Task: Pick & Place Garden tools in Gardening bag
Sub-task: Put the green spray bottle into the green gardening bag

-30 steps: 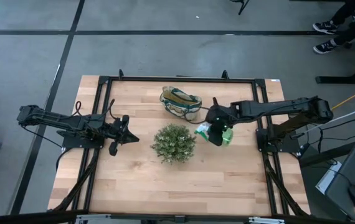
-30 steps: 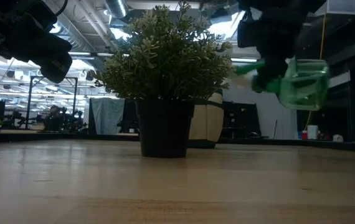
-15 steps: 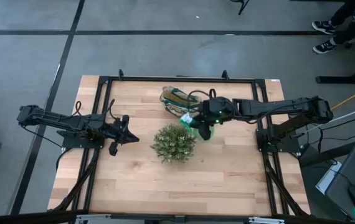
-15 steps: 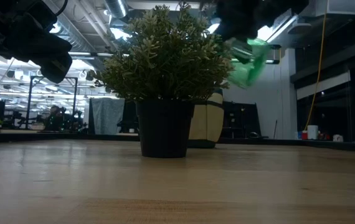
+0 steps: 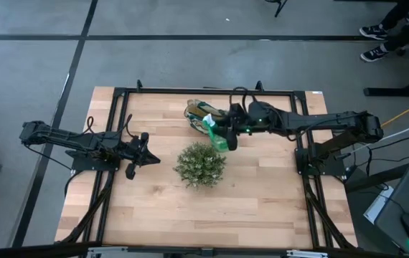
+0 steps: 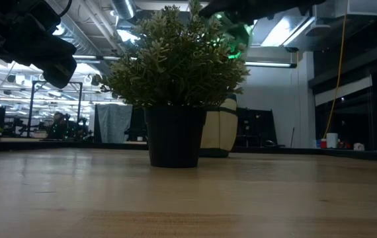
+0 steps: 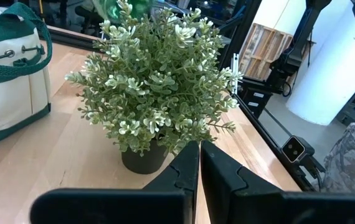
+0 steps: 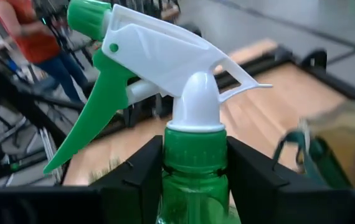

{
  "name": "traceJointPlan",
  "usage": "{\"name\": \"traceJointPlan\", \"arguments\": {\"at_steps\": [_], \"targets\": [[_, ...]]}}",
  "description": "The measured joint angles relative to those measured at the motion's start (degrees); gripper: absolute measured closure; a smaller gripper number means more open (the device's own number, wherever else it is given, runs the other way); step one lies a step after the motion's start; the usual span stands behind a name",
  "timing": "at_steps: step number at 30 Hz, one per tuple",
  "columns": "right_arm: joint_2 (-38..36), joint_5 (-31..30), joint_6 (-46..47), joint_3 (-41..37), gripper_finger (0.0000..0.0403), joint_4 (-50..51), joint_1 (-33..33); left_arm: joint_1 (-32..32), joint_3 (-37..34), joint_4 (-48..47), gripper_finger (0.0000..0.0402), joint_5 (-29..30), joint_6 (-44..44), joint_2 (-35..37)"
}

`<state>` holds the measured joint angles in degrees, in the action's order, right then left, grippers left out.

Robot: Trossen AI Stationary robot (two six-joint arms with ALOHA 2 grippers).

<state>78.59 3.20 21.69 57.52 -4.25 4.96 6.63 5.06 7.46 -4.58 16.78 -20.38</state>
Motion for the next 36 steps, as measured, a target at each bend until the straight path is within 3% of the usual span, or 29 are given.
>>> {"name": "traceJointPlan", "arguments": {"at_steps": [5, 21, 36], "targets": [[0.00, 0.02, -0.02, 0.00, 0.0259, -5.78, 1.14, 0.00, 0.00, 0.00, 0.0390, 0.02, 0.00, -0.02], [0.04, 3.06, -0.26, 0.00, 0.0251, -18.11, 5.50, 0.00, 0.00, 0.00, 0.0389, 0.00, 0.00, -0.01], [0.04, 3.02, -3.31, 0.02, 0.0250, -20.41, 8.46, 0.01, 0.00, 0.00, 0.0391, 0.01, 0.00, -0.01]]}}
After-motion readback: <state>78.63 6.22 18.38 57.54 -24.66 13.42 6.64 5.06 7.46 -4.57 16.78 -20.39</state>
